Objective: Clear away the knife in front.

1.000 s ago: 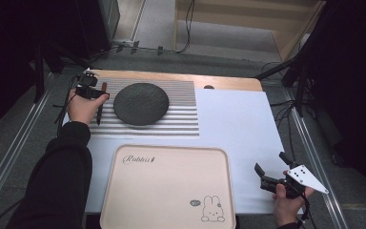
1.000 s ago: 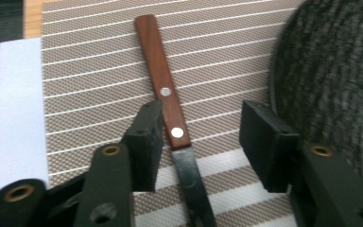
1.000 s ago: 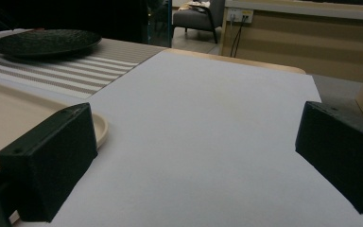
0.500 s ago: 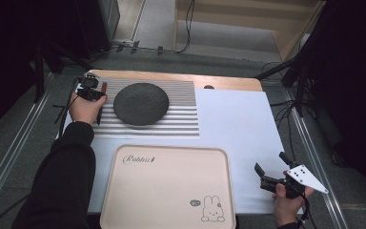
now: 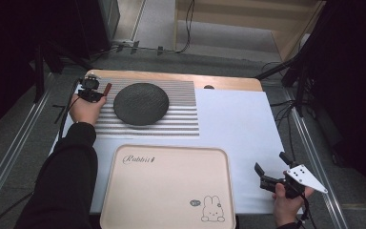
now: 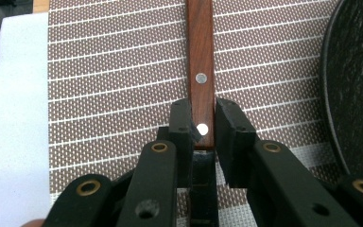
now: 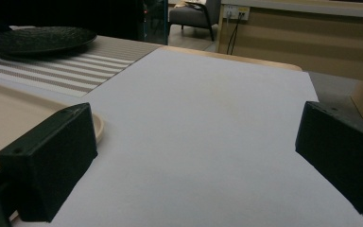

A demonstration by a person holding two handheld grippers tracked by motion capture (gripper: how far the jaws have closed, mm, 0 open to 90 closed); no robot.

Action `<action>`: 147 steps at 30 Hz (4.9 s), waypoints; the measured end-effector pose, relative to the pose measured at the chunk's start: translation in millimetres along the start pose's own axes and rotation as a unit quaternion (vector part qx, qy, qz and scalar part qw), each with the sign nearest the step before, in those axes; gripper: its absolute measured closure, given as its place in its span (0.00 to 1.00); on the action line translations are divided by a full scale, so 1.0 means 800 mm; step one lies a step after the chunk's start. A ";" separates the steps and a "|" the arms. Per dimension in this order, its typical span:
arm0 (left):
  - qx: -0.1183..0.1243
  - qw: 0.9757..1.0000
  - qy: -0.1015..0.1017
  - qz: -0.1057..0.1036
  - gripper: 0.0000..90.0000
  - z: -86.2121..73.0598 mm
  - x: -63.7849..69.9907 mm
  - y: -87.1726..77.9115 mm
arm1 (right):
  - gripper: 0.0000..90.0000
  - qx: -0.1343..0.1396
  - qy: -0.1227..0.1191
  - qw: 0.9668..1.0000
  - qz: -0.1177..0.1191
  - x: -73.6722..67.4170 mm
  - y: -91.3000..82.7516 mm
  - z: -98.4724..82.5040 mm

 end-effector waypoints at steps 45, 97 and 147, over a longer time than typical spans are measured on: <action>0.044 0.996 0.032 -0.074 0.86 -0.025 0.027 -0.078 | 0.00 -0.002 -0.006 1.000 0.000 -0.002 0.002 0.000; 0.091 0.984 0.074 -0.131 0.86 -0.100 0.090 -0.142 | 0.00 -0.003 -0.010 1.000 0.001 -0.002 0.001 0.000; 0.116 0.965 0.124 -0.198 0.86 -0.189 0.183 -0.205 | 0.00 -0.002 -0.010 1.000 0.001 -0.002 0.001 0.000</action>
Point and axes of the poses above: each handheld gripper's, and its own axes: y roughly forward along the jaws, z roughly out of its top, x roughly to its right, the point moved 3 cm from there along y, roughly forward along the jaws, and after that the axes turned 7 degrees about y, right-handed, at the moved point
